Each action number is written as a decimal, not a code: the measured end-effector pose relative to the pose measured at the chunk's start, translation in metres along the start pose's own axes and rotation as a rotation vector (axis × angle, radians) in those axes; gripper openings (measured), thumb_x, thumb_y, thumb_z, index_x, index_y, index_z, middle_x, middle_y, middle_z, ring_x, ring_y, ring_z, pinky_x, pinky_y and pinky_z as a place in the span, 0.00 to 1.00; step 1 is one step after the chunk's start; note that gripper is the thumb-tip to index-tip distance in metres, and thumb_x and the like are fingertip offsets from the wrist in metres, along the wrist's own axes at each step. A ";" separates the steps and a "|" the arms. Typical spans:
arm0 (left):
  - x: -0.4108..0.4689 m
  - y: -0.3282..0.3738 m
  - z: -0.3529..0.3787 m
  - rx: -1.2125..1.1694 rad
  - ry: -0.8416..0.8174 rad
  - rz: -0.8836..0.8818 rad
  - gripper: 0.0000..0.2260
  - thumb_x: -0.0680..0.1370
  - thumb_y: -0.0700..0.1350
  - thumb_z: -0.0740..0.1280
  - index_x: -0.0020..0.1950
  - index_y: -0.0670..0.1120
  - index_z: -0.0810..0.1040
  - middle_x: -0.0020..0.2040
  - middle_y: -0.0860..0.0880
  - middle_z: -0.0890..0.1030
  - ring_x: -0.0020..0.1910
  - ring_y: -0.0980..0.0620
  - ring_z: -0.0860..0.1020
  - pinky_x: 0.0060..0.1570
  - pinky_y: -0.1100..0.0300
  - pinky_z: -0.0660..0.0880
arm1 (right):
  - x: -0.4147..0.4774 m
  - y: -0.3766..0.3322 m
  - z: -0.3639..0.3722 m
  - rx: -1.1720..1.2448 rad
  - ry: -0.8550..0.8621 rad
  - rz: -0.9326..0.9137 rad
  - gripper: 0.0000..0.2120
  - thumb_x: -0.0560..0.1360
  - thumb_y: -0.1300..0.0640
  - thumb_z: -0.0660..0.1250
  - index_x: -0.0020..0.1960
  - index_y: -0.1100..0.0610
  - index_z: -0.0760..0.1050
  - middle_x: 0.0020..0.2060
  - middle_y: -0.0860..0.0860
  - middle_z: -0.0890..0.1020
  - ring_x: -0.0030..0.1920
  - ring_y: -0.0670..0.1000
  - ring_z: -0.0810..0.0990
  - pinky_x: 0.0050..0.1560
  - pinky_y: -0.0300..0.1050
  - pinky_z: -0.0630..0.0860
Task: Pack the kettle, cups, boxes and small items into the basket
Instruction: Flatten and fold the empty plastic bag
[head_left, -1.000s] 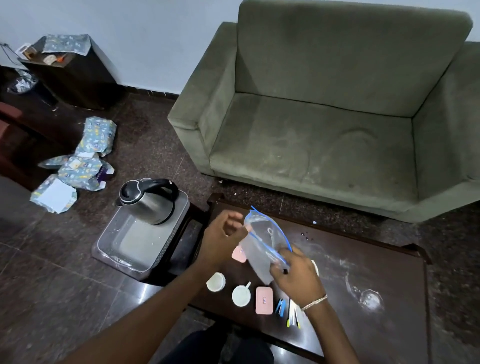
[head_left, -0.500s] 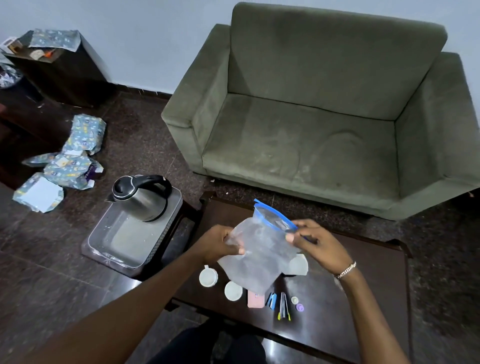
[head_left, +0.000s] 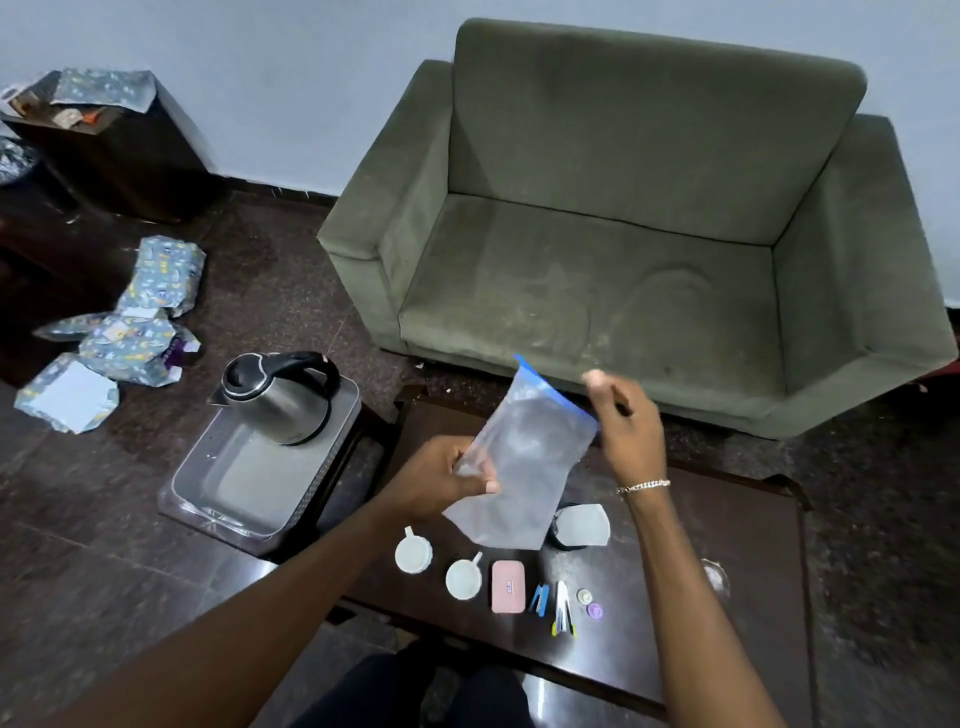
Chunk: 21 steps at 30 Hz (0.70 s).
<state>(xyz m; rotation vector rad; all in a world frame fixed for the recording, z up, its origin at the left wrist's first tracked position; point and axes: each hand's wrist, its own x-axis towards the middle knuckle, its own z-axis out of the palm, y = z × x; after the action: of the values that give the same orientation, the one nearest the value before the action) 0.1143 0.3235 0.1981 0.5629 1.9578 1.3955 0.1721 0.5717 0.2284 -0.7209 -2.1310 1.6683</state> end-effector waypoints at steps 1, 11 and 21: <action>0.000 0.002 -0.002 -0.063 0.009 0.012 0.06 0.71 0.43 0.79 0.40 0.44 0.83 0.38 0.52 0.82 0.40 0.56 0.78 0.45 0.63 0.73 | -0.003 0.011 -0.003 0.070 0.058 0.075 0.21 0.75 0.36 0.64 0.59 0.48 0.80 0.56 0.49 0.84 0.60 0.47 0.80 0.64 0.42 0.75; -0.009 -0.003 -0.007 -0.455 0.088 -0.105 0.15 0.68 0.36 0.78 0.53 0.41 0.81 0.48 0.42 0.85 0.47 0.45 0.84 0.54 0.47 0.80 | -0.052 0.052 0.005 0.491 -0.242 0.374 0.37 0.65 0.63 0.78 0.71 0.52 0.70 0.44 0.61 0.87 0.42 0.55 0.86 0.49 0.53 0.81; -0.010 -0.010 0.001 -0.376 0.260 -0.080 0.17 0.73 0.34 0.76 0.61 0.40 0.82 0.54 0.41 0.86 0.53 0.44 0.82 0.58 0.48 0.77 | -0.058 0.042 -0.003 0.322 -0.272 0.160 0.28 0.71 0.73 0.72 0.65 0.51 0.76 0.39 0.61 0.77 0.41 0.55 0.77 0.47 0.48 0.77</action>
<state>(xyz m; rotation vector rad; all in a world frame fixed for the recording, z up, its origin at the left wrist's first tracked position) 0.1221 0.3134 0.1912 0.1316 1.8180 1.8003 0.2287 0.5485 0.1908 -0.6071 -1.9391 2.2414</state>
